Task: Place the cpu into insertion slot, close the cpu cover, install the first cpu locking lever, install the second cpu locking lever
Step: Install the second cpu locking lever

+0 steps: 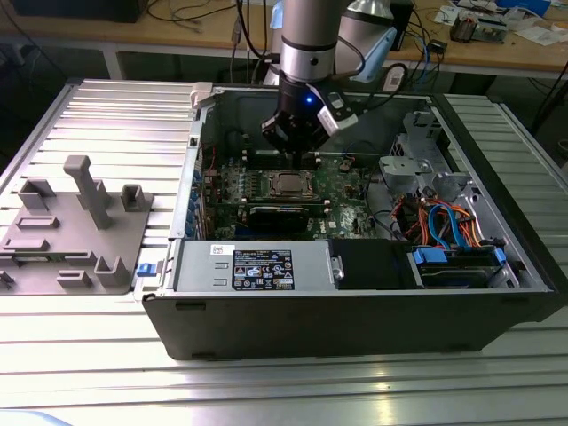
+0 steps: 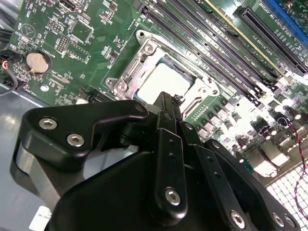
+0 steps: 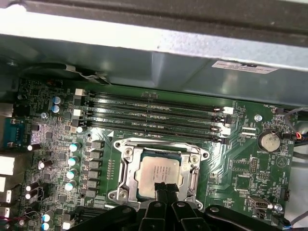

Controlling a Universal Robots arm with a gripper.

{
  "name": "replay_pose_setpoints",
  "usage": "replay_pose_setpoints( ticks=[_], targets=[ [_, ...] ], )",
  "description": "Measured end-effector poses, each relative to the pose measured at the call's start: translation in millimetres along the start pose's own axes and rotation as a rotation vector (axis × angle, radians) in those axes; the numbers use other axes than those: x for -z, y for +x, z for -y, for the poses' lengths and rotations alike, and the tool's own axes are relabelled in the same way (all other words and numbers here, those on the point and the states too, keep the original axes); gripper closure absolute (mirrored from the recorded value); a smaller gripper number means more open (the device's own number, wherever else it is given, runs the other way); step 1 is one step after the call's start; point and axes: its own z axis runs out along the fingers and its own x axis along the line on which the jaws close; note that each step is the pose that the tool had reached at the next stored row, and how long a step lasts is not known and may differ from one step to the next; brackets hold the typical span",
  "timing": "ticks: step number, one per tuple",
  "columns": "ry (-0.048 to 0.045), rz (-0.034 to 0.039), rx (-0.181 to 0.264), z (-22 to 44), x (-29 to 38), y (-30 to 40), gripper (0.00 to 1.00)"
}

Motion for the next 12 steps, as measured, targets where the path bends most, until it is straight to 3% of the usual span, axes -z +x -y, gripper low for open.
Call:
replay_pose_setpoints(
  ticks=[7, 12],
  targets=[
    [0.0001, 0.0000, 0.000, 0.1, 9.5, -0.1, 0.89],
    [0.0001, 0.0000, 0.000, 0.1, 9.6, -0.1, 0.89]
  ],
)
